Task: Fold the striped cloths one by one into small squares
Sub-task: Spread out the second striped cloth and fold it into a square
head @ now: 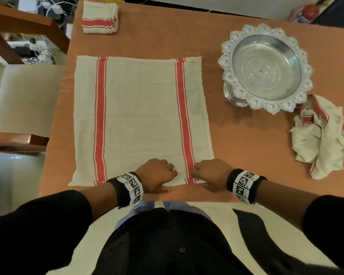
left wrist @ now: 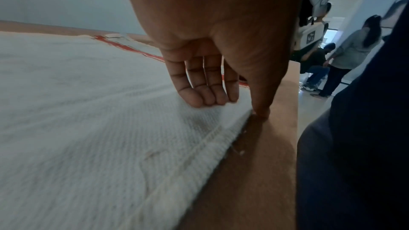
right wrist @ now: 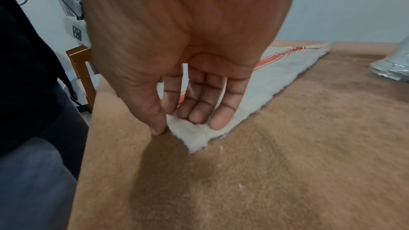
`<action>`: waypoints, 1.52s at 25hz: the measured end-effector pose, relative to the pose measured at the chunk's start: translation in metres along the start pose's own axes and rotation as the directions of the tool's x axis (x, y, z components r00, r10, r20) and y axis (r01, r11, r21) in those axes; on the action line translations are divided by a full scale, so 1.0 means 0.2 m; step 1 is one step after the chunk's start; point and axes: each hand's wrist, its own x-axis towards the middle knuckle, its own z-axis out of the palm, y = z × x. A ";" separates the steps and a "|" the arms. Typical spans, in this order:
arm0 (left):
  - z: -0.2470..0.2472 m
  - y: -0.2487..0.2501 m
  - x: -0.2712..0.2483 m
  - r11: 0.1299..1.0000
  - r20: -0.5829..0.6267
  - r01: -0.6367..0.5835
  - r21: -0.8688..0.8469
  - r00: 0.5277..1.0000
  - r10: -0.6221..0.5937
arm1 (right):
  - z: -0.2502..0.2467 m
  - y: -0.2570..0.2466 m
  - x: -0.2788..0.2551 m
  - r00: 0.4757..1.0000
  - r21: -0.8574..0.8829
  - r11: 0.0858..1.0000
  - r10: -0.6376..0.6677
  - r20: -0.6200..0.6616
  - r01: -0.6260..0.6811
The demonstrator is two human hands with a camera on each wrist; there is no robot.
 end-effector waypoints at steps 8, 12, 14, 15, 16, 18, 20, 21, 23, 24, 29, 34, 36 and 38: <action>-0.05 0.09 0.11 0.996 0.100 -0.025 -0.088 0.994 0.034 | 0.07 -0.01 -0.04 0.998 0.031 0.997 0.064 -0.010 -0.064; -0.05 0.10 0.11 0.993 0.138 -0.015 -0.118 0.990 0.031 | 0.07 -0.02 -0.04 0.998 0.052 0.997 0.062 0.031 -0.063; -0.05 0.09 0.09 0.991 0.129 -0.010 -0.137 0.991 0.028 | 0.04 -0.02 -0.04 0.998 0.061 0.997 0.041 0.044 -0.044; -0.04 0.08 0.07 0.989 0.096 -0.017 -0.145 0.995 0.031 | 0.02 -0.02 -0.04 0.999 0.065 0.997 0.030 0.042 -0.033; -0.03 0.06 0.05 0.990 0.046 -0.022 -0.143 0.999 0.029 | 0.00 -0.01 -0.04 0.999 0.067 0.997 0.027 0.024 -0.028; -0.01 0.01 -0.03 0.990 -0.059 -0.002 -0.138 0.998 -0.007 | -0.04 0.01 -0.03 0.998 0.072 0.997 0.041 -0.055 -0.037; 0.02 -0.04 -0.11 0.987 -0.184 0.069 -0.148 0.978 -0.096 | -0.10 0.03 0.02 0.984 0.099 0.994 0.070 -0.163 -0.054; 0.02 -0.08 -0.15 0.978 -0.247 0.129 -0.165 0.954 -0.168 | -0.13 0.04 0.06 0.971 0.122 0.990 0.090 -0.220 -0.065; 0.00 -0.20 -0.20 0.937 -0.324 0.276 -0.214 0.885 -0.334 | -0.23 0.09 0.15 0.937 0.173 0.980 0.153 -0.315 -0.102; -0.02 -0.27 -0.23 0.907 -0.343 0.344 -0.241 0.845 -0.411 | -0.28 0.11 0.20 0.919 0.194 0.973 0.189 -0.347 -0.126; -0.21 -0.73 -0.37 0.719 -0.392 0.598 -0.354 0.603 -0.694 | -0.63 0.29 0.48 0.809 0.324 0.917 0.366 -0.460 -0.230; -0.41 -1.16 -0.41 0.543 -0.330 0.736 -0.404 0.437 -0.837 | -0.94 0.50 0.74 0.750 0.337 0.874 0.477 -0.457 -0.350; -0.47 -1.32 -0.41 0.553 -0.343 0.749 -0.364 0.445 -0.827 | -1.03 0.60 0.82 0.749 0.297 0.865 0.500 -0.435 -0.405; -0.51 -1.46 -0.41 0.542 -0.342 0.767 -0.345 0.435 -0.833 | -1.09 0.70 0.89 0.746 0.260 0.850 0.526 -0.408 -0.458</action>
